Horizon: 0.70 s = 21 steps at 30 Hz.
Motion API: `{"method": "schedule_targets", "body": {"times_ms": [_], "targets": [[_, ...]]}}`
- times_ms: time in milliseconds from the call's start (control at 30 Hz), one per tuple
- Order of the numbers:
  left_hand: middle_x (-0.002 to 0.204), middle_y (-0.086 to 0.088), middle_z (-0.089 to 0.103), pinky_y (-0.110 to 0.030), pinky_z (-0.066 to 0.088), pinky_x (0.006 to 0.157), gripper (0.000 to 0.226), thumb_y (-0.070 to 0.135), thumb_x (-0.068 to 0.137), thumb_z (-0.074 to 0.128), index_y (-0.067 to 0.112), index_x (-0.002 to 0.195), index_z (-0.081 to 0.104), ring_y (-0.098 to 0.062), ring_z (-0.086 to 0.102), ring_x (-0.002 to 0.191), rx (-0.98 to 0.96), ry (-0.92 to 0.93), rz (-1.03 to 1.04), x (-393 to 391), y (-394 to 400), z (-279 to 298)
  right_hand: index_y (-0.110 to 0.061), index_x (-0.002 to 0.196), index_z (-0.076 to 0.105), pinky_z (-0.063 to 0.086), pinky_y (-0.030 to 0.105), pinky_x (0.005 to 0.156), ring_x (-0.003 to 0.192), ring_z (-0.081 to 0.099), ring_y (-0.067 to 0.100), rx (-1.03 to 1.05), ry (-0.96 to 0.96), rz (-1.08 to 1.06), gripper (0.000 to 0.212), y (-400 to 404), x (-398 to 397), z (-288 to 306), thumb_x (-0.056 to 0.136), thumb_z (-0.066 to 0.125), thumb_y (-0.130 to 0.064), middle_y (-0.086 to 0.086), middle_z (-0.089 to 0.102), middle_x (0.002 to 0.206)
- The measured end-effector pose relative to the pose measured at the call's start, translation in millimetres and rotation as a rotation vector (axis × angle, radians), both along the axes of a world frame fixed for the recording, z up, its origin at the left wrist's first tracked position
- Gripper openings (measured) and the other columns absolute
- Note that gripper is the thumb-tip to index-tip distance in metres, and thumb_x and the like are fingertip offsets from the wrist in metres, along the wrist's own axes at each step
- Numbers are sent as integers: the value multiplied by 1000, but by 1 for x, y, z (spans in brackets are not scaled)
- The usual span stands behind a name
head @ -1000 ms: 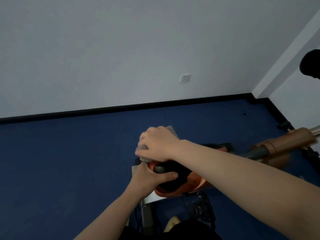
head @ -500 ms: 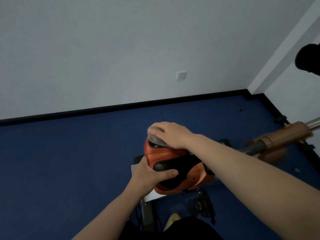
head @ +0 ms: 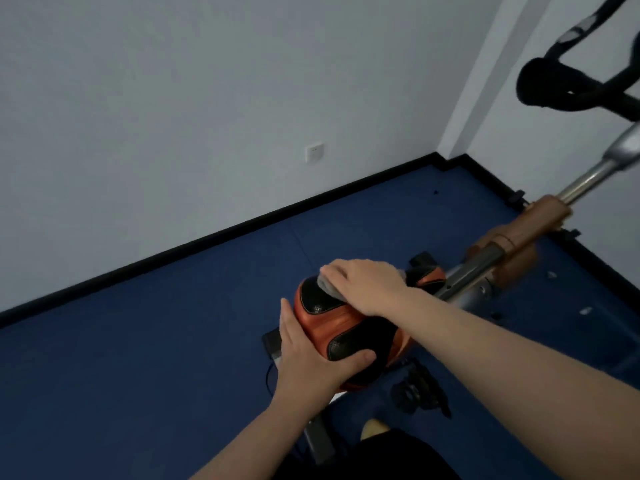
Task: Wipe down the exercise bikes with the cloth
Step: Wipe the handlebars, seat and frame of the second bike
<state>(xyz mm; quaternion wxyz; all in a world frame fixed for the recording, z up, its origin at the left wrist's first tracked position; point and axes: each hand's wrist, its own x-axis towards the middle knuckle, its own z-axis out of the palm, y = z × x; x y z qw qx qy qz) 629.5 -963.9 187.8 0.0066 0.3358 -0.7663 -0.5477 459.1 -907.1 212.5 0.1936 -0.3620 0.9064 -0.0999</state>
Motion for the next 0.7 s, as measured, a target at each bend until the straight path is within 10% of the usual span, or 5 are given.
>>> {"method": "schedule_targets", "body": {"times_ms": [133, 333, 500, 700], "targets": [[161, 18, -9, -39, 8, 123, 142, 90, 43, 59, 39, 149, -21, -3, 3, 146, -339, 87, -130, -5, -8, 1, -43, 147, 28, 37, 43, 102, 125, 46, 17, -100, 49, 216, 59, 22, 15, 4, 94, 16, -64, -7, 45, 145], [161, 19, -9, -38, 8, 123, 140, 92, 45, 57, 29, 155, -3, -7, 1, 148, -411, 143, -305, -14, -29, 2, -33, 117, 62, 30, 38, 106, 122, 52, 18, 19, 266, -49, 42, 49, 2, 5, 102, 27, -50, -5, 61, 127], [159, 22, -6, -33, 4, 122, 141, 93, 45, 59, 29, 156, 2, 0, -7, 148, -416, 186, -505, -22, -53, 0, -43, 154, 8, -6, 33, 119, 149, -2, 3, -157, 121, 0, 57, 60, 54, -4, 100, 21, -56, -18, 6, 162], [146, 44, -13, -27, 5, 119, 135, 82, 51, 74, 38, 153, -3, 11, -13, 143, -270, 186, -847, -37, -94, 5, -35, 156, 0, -9, 40, 119, 150, -11, 13, -44, 132, -347, 59, 44, 76, 1, 103, 22, -50, -10, -7, 163]]}}
